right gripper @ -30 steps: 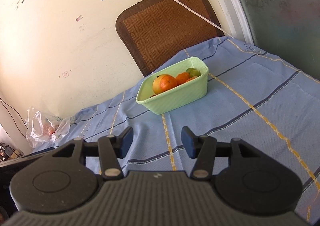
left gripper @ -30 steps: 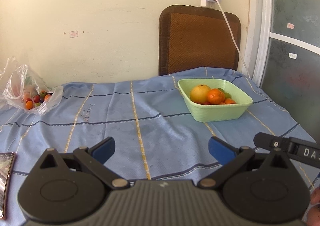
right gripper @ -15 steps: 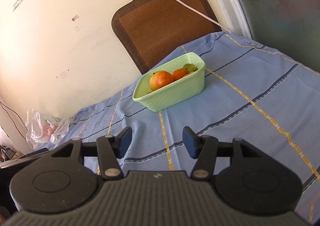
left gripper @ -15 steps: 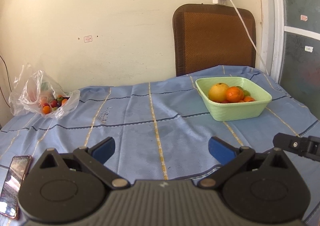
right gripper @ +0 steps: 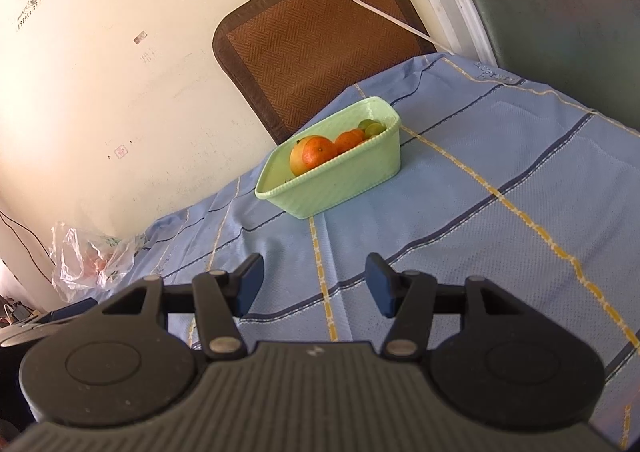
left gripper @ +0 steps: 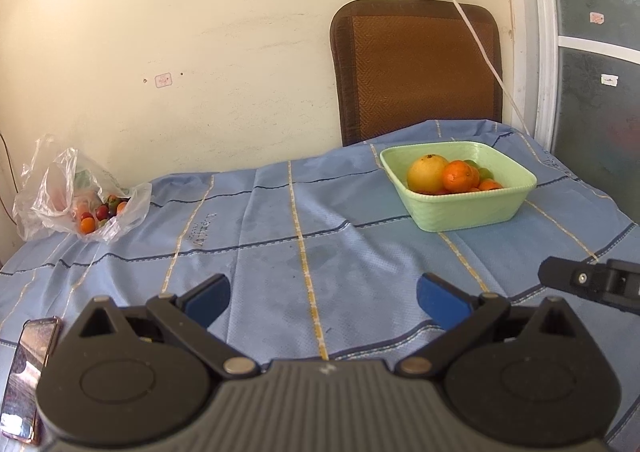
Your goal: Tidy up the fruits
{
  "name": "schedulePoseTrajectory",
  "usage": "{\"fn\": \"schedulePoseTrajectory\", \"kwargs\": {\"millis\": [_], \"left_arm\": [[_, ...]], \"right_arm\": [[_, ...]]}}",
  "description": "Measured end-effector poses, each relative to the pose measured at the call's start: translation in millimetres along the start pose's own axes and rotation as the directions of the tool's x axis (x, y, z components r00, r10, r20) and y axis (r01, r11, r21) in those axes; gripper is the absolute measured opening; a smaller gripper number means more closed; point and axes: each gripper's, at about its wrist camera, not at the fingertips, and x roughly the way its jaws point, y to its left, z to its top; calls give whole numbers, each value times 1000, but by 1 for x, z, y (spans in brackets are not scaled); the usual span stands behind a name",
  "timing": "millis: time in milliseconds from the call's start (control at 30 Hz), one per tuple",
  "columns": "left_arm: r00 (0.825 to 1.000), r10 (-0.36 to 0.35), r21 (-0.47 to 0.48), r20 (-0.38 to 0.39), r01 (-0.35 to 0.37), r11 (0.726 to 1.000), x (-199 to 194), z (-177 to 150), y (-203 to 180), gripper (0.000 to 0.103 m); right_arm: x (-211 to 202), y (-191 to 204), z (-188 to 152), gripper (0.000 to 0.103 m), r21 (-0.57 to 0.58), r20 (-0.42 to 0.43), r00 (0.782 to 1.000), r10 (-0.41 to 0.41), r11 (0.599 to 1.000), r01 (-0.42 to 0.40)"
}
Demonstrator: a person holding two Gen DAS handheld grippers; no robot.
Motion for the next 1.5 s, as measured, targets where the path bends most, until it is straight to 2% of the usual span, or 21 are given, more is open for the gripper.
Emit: {"fn": "schedulePoseTrajectory", "kwargs": {"millis": [567, 1500], "left_arm": [[999, -9, 5, 40, 9, 1000, -4, -1, 6, 103], [999, -49, -27, 22, 49, 998, -1, -4, 11, 103]], "right_arm": [[4, 4, 2, 59, -25, -8, 1000, -4, 1000, 4], [7, 5, 0, 59, -26, -12, 1000, -7, 1000, 7]]}}
